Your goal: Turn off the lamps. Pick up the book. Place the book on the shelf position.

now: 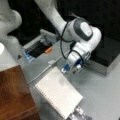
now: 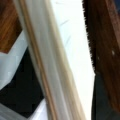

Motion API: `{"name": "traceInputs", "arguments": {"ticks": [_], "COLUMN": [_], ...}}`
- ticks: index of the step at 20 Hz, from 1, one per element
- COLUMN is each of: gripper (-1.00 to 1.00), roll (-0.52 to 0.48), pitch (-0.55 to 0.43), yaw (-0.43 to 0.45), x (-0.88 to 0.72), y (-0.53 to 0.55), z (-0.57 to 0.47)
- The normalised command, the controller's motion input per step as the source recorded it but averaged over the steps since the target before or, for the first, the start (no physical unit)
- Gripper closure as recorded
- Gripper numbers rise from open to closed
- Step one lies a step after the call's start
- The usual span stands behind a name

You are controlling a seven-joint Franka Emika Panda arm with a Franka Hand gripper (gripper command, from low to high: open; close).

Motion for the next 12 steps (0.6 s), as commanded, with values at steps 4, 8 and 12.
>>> {"name": "traceInputs", "arguments": {"ticks": [4, 8, 12], "gripper": [-1.0, -1.0, -1.0], "roll": [-0.409, -0.384, -0.349], "pitch": [0.004, -0.009, -0.024], "yaw": [-0.034, 0.004, 0.018], "x": [0.04, 0.07, 0.1], "y": [0.03, 0.03, 0.02], "z": [-0.18, -0.17, -0.17]}}
